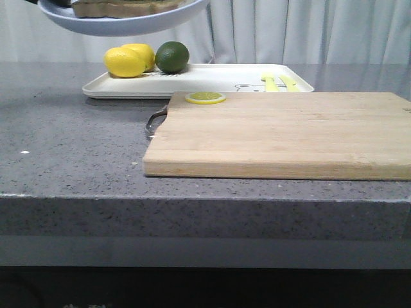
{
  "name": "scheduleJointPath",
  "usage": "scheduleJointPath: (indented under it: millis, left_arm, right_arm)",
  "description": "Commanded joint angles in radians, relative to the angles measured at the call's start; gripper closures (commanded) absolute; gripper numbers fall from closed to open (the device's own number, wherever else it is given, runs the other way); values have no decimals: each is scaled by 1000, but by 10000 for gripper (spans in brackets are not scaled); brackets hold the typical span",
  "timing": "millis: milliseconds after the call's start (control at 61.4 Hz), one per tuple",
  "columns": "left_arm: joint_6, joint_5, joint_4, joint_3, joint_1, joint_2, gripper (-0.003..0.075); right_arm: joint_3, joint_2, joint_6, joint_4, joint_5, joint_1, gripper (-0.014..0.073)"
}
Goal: Place bread and move sandwich to tray
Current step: 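Lift the plate with the left gripper and set it on the white tray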
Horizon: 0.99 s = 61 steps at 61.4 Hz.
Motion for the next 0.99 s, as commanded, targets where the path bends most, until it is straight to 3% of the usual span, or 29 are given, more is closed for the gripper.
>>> scheduleJointPath:
  millis: [0,228,489,603,782,978]
  left_arm:
    - [-100,-4,-91,-122,-31,14,741]
    - [-313,37,97,-343,-87,196,740]
    - [-413,70,76,-448,-91,322,729]
    - [-413,83,76,-450,-91,340,638]
    - [-413,75,76,-454,-89,341,405]
    - [-368,103,108,-456,-89,300,385]
  right_arm:
    - [-21,-2,-1,-1,-60,0,137]
    - [-21,-2,-1,-1,-60,0,137]
    - [-21,-2,-1,-1,-60,0,137]
    - [-21,-2,-1,-1,-60,0,137]
    - [-21,-2,-1,-1,-60,0,137]
    - [-21,-2,-1,-1,-60,0,137]
